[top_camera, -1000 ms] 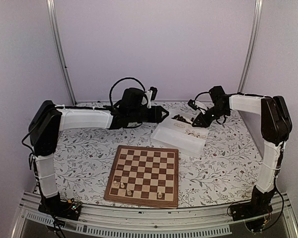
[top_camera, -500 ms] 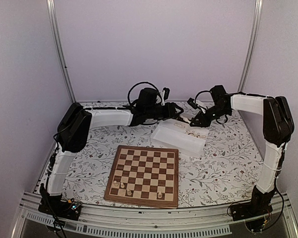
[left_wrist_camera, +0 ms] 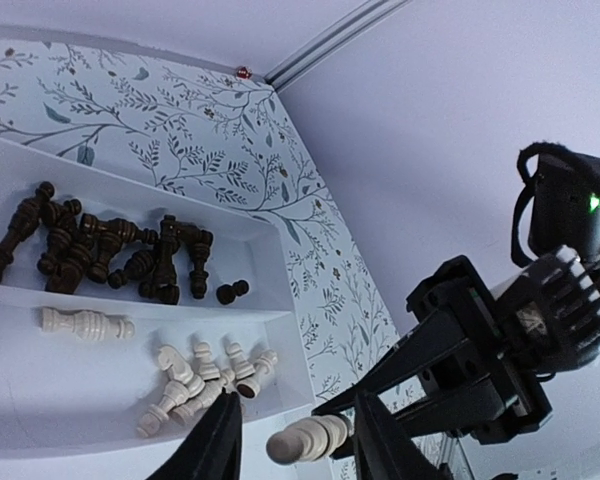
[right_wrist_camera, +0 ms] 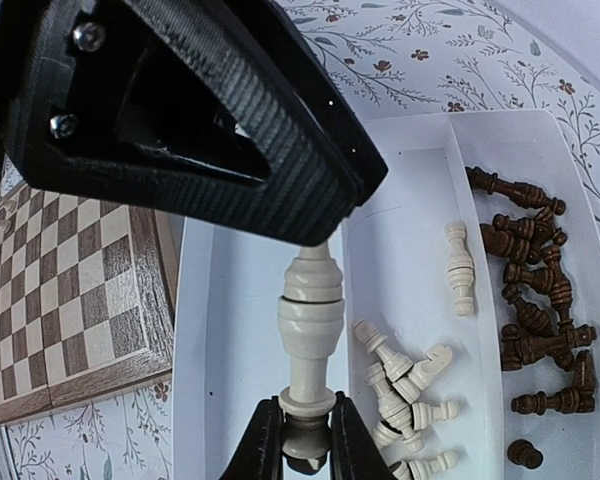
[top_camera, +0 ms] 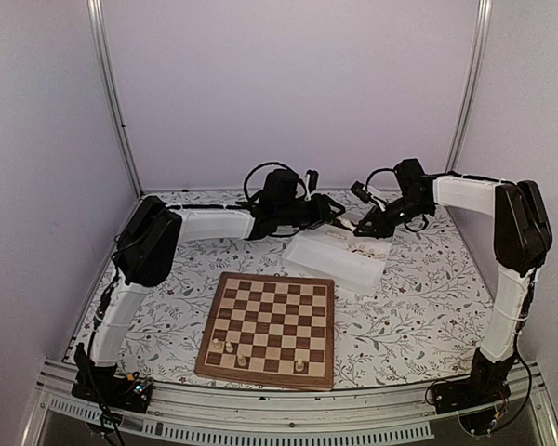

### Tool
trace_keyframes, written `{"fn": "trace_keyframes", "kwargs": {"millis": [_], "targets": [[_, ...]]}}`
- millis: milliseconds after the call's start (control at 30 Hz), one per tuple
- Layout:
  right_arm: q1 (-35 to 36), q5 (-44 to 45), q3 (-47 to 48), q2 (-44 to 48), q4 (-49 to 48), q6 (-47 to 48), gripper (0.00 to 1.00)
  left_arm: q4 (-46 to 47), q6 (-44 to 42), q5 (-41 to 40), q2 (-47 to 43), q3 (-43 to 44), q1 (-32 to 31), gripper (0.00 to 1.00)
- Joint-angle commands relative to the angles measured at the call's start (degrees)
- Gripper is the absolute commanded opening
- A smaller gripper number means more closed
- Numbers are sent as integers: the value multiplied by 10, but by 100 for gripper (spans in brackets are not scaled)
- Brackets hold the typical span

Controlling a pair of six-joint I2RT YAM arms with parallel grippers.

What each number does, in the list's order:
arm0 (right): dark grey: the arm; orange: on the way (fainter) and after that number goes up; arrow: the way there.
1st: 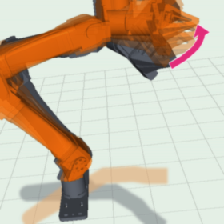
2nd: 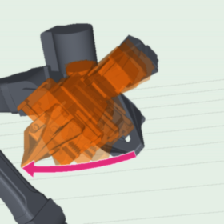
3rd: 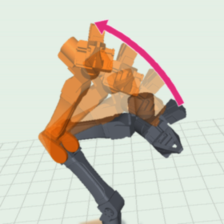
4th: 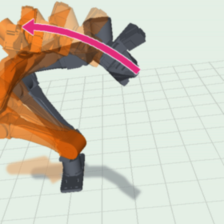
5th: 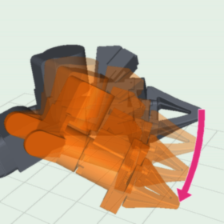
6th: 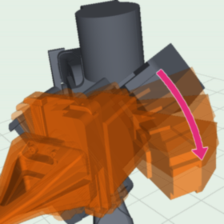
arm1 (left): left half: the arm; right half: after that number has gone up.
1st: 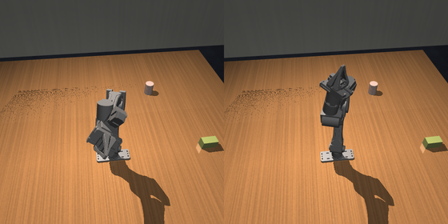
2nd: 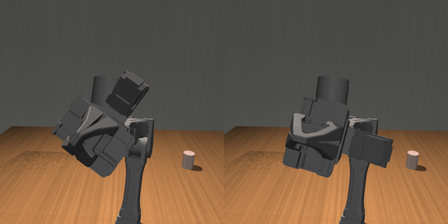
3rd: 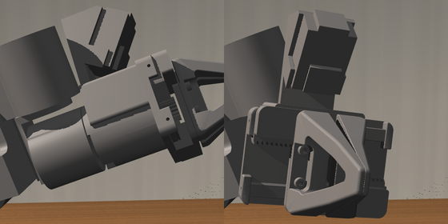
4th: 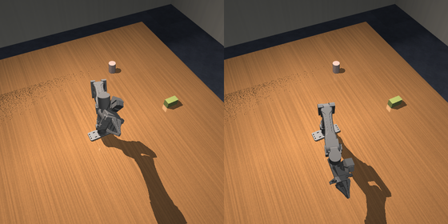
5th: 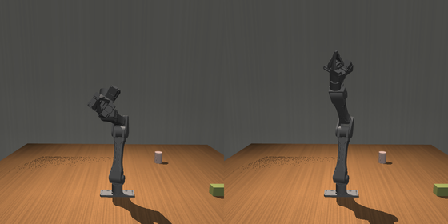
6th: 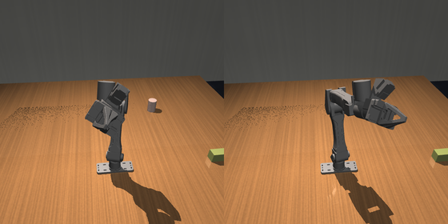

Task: Set up the chess pieces on the board
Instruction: Place the chess piece on the chessboard.

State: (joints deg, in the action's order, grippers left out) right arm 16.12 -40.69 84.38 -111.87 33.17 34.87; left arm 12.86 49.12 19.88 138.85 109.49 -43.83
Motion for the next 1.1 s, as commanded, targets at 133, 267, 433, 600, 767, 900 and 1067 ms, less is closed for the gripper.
{"fn": "trace_keyframes", "kwargs": {"millis": [133, 267, 433, 600, 767, 900, 1067], "targets": [[4, -17, -3, 25, 9, 5, 11, 42, 34, 34, 19, 12, 7, 34], [4, -17, -3, 23, 9, 5, 11, 53, 41, 39, 20, 11, 7, 29], [5, -16, -3, 20, 9, 7, 12, 67, 47, 48, 22, 8, 7, 18], [5, -16, -2, 21, 9, 5, 12, 72, 54, 53, 23, 6, 7, 14], [5, -13, -3, 21, 10, 5, 12, 70, 50, 52, 21, 3, 7, 9], [4, -10, -3, 21, 10, 7, 11, 61, 18, 34, -9, -20, 8, 4], [2, 5, -6, 21, 8, 10, 11, 0, -90, -5, -103, -84, 9, 3]]}}
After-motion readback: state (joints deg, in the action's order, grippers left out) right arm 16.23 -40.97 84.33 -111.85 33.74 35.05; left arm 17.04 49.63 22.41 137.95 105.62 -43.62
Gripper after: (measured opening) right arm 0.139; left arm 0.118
